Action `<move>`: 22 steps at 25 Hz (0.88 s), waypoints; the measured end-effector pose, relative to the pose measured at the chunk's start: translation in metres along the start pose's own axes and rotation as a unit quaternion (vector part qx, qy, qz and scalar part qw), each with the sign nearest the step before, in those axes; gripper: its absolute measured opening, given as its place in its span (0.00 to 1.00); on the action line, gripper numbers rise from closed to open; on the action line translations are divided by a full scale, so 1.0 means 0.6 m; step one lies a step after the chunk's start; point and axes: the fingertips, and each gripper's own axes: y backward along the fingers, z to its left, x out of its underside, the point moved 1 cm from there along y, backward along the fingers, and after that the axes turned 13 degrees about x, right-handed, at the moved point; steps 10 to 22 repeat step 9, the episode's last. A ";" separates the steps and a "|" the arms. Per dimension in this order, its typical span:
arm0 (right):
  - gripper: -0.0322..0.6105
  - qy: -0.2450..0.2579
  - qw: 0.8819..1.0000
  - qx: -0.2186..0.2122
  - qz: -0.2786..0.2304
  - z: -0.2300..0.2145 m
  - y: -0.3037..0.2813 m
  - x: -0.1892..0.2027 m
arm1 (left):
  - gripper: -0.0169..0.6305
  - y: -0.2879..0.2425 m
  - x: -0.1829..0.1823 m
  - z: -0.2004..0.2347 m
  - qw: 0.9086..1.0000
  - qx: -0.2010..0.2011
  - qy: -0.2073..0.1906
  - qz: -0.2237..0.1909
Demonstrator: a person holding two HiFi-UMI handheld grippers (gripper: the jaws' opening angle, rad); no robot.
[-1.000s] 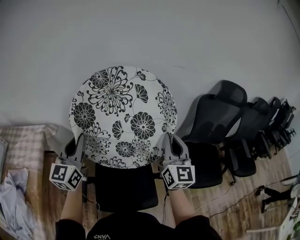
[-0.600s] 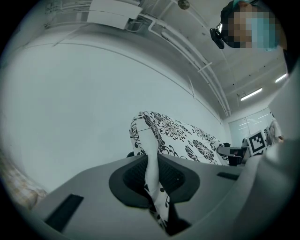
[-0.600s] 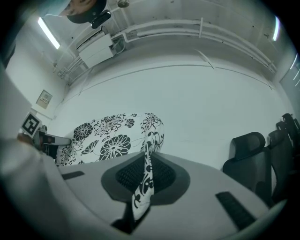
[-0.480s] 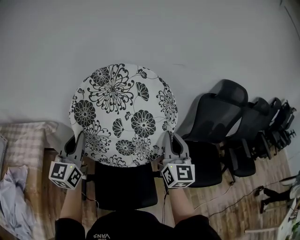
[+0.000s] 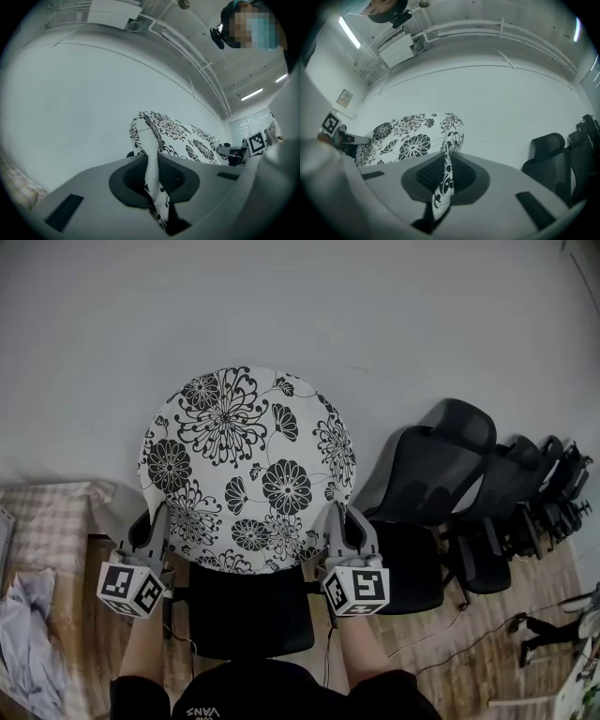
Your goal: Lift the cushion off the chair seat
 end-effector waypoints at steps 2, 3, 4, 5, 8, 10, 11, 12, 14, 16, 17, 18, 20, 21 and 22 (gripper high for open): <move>0.10 0.001 1.000 0.000 0.001 0.000 0.000 0.001 | 0.09 0.000 -0.001 0.000 1.000 0.000 0.000 0.000; 0.10 0.000 1.000 0.000 0.002 0.000 -0.001 0.001 | 0.09 0.000 -0.001 0.000 1.000 -0.001 0.000 0.001; 0.10 0.000 1.000 0.000 0.002 0.001 -0.001 0.001 | 0.09 0.000 -0.001 0.000 1.000 -0.001 0.000 0.001; 0.10 0.000 1.000 0.000 0.002 0.001 -0.001 0.000 | 0.09 0.000 -0.001 0.001 1.000 -0.001 0.000 0.001; 0.10 0.001 1.000 0.000 0.002 0.001 -0.003 0.002 | 0.09 -0.001 0.001 0.002 1.000 -0.001 0.001 0.002; 0.10 0.002 1.000 0.000 0.002 0.000 -0.004 0.003 | 0.09 -0.002 0.002 0.003 1.000 -0.002 0.001 0.002; 0.10 0.002 1.000 0.000 0.002 0.000 -0.004 0.003 | 0.09 -0.002 0.002 0.003 1.000 -0.002 0.001 0.002; 0.10 0.002 1.000 0.000 0.002 0.000 -0.004 0.003 | 0.09 -0.002 0.002 0.003 1.000 -0.002 0.001 0.002; 0.10 0.002 1.000 0.000 0.002 0.000 -0.004 0.003 | 0.09 -0.002 0.002 0.003 1.000 -0.002 0.001 0.002; 0.10 0.002 1.000 0.000 0.002 0.000 -0.004 0.003 | 0.09 -0.002 0.002 0.003 1.000 -0.002 0.001 0.002; 0.10 0.002 1.000 0.000 0.002 0.000 -0.004 0.003 | 0.09 -0.002 0.002 0.003 1.000 -0.002 0.001 0.002; 0.10 0.002 1.000 0.000 0.002 0.000 -0.004 0.003 | 0.09 -0.002 0.002 0.003 1.000 -0.002 0.001 0.002; 0.10 0.002 1.000 0.000 0.002 0.000 -0.004 0.003 | 0.09 -0.002 0.002 0.003 1.000 -0.002 0.001 0.002; 0.10 0.002 1.000 0.000 0.002 0.000 -0.004 0.003 | 0.09 -0.002 0.002 0.003 1.000 -0.002 0.001 0.002; 0.10 0.002 1.000 0.000 0.002 0.000 -0.004 0.003 | 0.09 -0.002 0.002 0.003 1.000 -0.002 0.001 0.002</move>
